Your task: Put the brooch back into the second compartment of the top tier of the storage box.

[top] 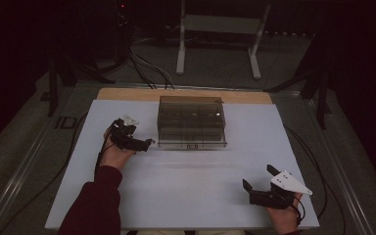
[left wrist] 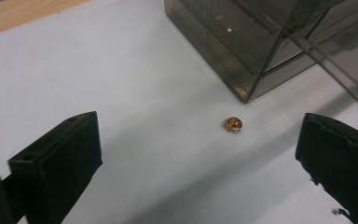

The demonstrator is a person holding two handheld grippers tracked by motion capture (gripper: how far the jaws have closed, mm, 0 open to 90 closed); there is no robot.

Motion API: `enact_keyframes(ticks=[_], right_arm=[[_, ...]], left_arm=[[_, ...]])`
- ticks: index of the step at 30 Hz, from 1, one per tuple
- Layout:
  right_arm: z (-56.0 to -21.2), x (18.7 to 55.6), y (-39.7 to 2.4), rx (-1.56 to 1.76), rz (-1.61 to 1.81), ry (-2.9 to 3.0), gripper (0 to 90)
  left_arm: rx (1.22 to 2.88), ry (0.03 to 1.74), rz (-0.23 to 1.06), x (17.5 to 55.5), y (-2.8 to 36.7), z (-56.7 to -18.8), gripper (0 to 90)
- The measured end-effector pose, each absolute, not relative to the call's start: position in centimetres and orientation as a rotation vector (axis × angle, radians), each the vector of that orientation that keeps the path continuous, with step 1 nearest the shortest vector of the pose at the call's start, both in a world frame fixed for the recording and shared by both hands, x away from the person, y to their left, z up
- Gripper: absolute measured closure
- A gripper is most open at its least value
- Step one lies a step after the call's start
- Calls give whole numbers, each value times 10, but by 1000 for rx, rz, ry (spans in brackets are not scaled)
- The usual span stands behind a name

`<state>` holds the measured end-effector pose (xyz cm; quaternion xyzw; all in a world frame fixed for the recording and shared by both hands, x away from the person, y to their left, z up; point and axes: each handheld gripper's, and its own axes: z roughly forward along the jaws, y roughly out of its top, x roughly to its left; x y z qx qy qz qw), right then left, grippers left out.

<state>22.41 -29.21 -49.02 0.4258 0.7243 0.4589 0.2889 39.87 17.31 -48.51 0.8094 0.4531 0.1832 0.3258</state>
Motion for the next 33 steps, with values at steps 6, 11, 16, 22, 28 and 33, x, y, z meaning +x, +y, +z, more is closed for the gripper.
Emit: enact_keyframes(ticks=[6, 11, 16, 22, 28, 33], right_arm=[[-490, 224, -292, 1136, 1225, 1935, 0], [-490, 224, -292, 1135, 1226, 1937, 0], [-490, 225, -292, 1133, 1227, 1939, 0], [-490, 225, -292, 1130, 1228, 1940, 0], [-490, 225, -292, 1129, 1225, 1943, 0], [-490, 225, -292, 1129, 1226, 1942, 0]], left_arm=[[2186, 1189, 413, 405, 166, -490, 83], [2209, 1183, 404, 410, 159, -489, 171], [2230, 1187, 401, 415, 152, -492, 270], [2260, 1172, 397, 417, 144, -496, 466], [2313, 1167, 391, 421, 134, -502, 617], [2342, 1152, 386, 424, 130, -505, 705]])
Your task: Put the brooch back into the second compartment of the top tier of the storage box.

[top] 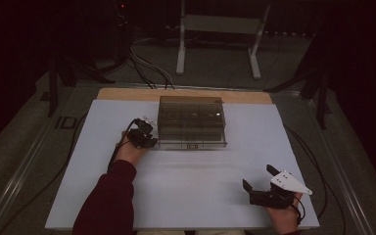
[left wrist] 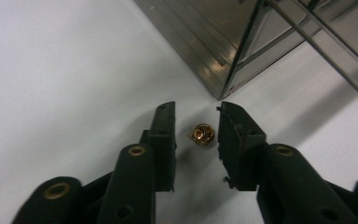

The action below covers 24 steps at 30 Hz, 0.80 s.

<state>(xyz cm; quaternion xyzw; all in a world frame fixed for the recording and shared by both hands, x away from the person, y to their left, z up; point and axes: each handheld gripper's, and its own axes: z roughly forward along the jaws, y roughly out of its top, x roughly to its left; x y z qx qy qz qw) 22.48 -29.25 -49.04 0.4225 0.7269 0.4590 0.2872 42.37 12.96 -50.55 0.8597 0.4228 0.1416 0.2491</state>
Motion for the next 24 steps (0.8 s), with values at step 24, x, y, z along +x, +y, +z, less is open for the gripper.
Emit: enact_keyframes(ticks=[24], right_arm=[[-491, 225, -292, 1133, 1224, 1946, 0]], left_arm=[[2328, 1170, 337, 424, 132, -502, 795]])
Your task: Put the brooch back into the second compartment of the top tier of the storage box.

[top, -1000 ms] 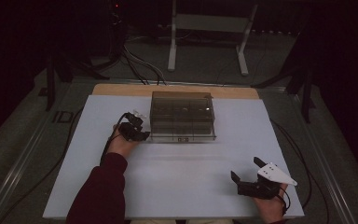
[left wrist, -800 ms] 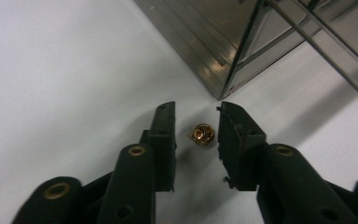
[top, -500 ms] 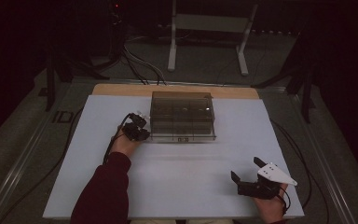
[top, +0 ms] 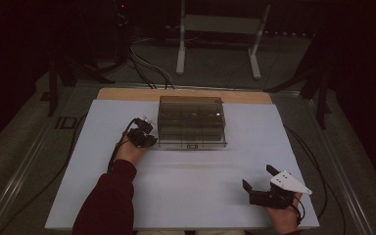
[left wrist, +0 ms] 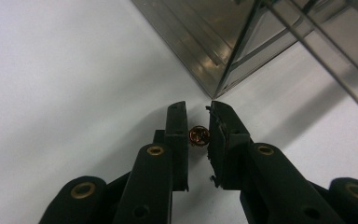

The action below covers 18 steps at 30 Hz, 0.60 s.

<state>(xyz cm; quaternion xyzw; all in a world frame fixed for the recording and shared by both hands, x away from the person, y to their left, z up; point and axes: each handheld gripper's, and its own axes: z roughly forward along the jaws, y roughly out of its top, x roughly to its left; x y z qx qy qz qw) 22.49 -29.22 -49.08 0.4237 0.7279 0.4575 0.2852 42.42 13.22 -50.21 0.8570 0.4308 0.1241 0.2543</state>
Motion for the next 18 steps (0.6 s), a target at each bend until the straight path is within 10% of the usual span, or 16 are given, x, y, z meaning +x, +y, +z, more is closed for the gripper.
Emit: enact_keyframes(ticks=[18], right_arm=[[-490, 224, -293, 1137, 1226, 1941, 0]], left_arm=[[2299, 1166, 351, 421, 142, -488, 794]])
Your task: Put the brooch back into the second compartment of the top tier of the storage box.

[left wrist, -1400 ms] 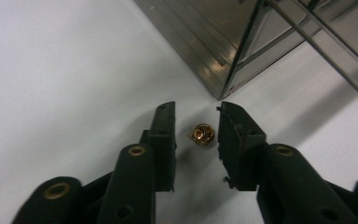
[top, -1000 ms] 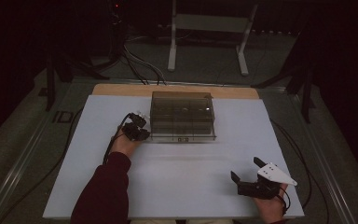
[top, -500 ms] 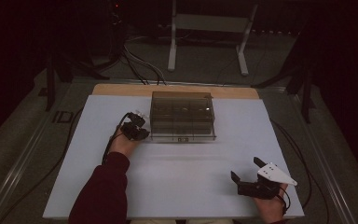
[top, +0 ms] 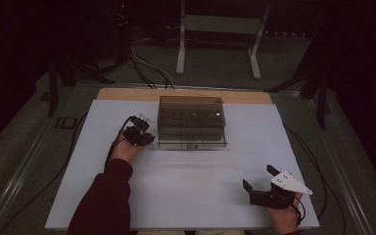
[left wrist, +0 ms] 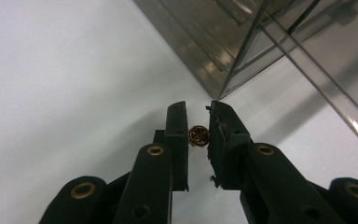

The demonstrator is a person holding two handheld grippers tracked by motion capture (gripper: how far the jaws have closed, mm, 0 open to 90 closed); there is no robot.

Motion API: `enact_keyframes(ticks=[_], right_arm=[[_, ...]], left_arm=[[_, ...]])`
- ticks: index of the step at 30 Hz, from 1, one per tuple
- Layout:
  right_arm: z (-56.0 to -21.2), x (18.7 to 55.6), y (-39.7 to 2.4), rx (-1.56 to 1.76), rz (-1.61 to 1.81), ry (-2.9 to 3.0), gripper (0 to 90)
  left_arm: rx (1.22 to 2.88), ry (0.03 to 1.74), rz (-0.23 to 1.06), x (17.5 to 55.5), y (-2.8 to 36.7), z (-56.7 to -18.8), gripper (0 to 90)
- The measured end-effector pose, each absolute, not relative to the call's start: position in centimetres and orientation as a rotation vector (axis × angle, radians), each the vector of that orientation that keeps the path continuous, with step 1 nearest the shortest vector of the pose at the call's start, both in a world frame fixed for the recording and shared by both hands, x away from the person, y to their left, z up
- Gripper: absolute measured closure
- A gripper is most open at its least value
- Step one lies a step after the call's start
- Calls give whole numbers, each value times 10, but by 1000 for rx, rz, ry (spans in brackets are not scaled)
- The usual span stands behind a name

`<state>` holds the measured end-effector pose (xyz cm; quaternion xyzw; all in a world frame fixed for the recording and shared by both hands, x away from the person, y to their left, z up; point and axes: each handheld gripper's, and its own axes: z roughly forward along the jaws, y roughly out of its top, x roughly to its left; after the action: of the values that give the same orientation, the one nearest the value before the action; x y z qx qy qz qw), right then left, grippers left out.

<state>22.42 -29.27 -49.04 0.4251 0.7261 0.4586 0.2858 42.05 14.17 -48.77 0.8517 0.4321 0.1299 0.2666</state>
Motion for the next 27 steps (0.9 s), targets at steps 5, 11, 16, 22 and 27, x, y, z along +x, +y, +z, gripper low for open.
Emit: enact_keyframes(ticks=[5, 11, 16, 22, 27], right_arm=[[-490, 224, -293, 1138, 1226, 1941, 0], [-491, 224, -292, 1138, 1225, 1943, 0], [-491, 224, -292, 1139, 1225, 1943, 0], [-491, 224, -292, 1138, 1225, 1944, 0], [-491, 224, -292, 1139, 1225, 1943, 0]], left_arm=[[2286, 1163, 344, 419, 144, -484, 794], [2279, 1155, 350, 418, 146, -479, 794], [2266, 1144, 352, 416, 147, -472, 795], [2259, 1132, 356, 415, 148, -464, 795], [2248, 1116, 362, 413, 149, -458, 794]])
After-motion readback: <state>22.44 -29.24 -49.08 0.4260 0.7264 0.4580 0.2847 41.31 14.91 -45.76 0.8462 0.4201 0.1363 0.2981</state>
